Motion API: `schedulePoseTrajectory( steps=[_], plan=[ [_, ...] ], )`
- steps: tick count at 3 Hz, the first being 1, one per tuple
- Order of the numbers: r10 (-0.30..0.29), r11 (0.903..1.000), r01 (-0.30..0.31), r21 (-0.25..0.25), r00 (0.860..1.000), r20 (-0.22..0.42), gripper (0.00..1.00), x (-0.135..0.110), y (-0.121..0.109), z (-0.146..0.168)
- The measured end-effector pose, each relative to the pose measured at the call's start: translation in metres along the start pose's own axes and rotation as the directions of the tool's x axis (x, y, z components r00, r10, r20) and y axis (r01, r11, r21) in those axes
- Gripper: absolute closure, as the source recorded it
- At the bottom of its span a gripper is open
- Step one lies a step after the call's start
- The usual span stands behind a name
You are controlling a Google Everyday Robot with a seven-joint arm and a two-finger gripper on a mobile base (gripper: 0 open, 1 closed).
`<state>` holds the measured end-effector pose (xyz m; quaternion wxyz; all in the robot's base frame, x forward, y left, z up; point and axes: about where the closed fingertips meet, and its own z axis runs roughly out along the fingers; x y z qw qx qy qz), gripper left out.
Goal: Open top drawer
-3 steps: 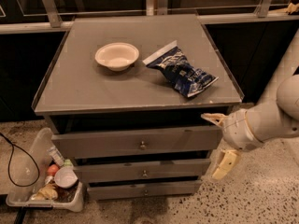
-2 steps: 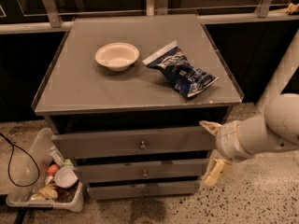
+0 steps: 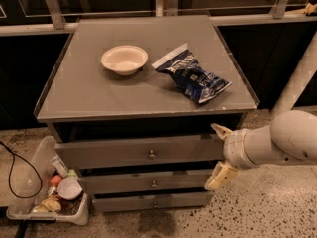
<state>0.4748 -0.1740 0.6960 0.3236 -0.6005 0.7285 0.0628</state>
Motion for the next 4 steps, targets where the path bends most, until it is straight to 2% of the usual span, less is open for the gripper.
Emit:
schedulePoseTrajectory(
  steps=[1, 2, 3, 4],
  plan=[
    [0.0, 1.0, 0.0, 0.0, 1.0, 0.0, 0.0, 0.0, 0.0, 0.0],
    [-0.012, 0.9997, 0.013, -0.023, 0.998, 0.055, 0.0, -0.002, -0.004, 0.007],
    [-0.06, 0.9968, 0.066, -0.046, 0.99, 0.126, 0.0, -0.006, -0.016, 0.027],
    [-0.093, 0.9929, 0.103, -0.06, 0.984, 0.155, 0.0, -0.006, -0.024, 0.044]
  ],
)
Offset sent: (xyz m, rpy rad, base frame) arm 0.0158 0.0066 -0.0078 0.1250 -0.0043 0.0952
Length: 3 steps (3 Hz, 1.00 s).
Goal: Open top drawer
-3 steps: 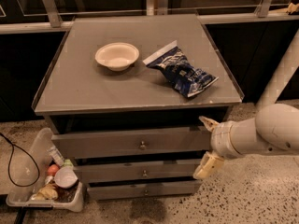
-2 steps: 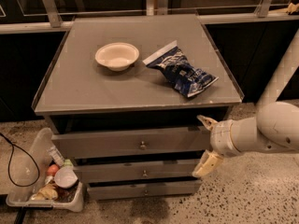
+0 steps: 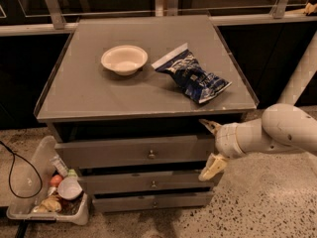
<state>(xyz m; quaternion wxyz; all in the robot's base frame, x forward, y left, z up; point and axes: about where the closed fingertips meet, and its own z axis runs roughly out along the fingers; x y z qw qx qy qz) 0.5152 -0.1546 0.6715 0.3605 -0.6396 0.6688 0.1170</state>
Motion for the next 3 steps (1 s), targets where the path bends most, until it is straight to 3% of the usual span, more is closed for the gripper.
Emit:
schedulePoseTrajectory(
  steps=[3],
  plan=[
    [-0.071, 0.9974, 0.071, -0.006, 0.997, -0.011, 0.0, 0.017, -0.01, 0.031]
  ],
)
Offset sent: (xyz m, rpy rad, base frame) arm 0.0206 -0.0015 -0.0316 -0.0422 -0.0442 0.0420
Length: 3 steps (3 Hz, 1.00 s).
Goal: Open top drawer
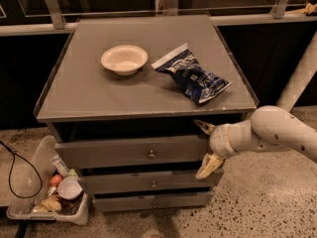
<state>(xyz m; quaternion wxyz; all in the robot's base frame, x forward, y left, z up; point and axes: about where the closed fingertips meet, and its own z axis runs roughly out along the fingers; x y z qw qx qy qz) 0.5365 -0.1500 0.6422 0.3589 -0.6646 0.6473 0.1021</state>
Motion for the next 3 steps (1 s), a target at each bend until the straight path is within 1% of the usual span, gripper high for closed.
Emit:
schedulePoseTrajectory(
  steps=[1, 2, 3],
  plan=[
    [0.004, 0.9999, -0.004, -0.01, 1.0, -0.018, 0.0, 0.0074, -0.0016, 0.0088],
    [0.004, 0.9999, -0.004, -0.011, 1.0, -0.019, 0.18, 0.0078, -0.0016, 0.0094],
    [0.004, 0.9999, -0.004, -0.011, 1.0, -0.019, 0.41, 0.0078, -0.0016, 0.0094]
  ],
)
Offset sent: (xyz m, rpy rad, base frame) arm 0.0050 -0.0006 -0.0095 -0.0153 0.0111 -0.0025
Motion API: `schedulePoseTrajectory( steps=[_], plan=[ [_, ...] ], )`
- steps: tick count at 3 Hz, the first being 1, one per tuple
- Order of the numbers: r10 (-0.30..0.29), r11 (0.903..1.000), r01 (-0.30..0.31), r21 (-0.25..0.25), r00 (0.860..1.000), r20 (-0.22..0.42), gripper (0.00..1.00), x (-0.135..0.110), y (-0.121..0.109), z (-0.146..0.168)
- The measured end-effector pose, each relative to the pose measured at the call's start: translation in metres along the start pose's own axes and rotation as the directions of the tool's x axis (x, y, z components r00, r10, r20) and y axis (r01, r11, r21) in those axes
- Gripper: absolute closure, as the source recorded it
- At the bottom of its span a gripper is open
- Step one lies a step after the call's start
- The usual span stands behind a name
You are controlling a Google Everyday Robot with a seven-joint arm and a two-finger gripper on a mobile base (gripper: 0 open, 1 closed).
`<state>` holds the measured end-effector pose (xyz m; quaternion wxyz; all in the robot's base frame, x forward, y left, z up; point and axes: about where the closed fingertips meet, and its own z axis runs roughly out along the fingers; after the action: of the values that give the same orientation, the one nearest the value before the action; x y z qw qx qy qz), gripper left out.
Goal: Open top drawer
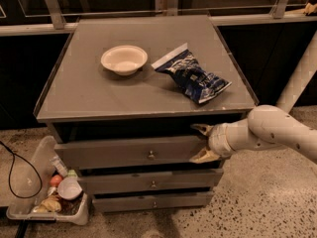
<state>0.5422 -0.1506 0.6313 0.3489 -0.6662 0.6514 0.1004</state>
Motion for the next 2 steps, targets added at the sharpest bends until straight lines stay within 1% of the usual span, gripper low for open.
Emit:
schedulePoseTrajectory(
  steps=[2],
  plan=[
    [0.0, 1.0, 0.0, 0.0, 1.0, 0.0, 0.87, -0.0061, -0.0048, -0.0067]
  ],
)
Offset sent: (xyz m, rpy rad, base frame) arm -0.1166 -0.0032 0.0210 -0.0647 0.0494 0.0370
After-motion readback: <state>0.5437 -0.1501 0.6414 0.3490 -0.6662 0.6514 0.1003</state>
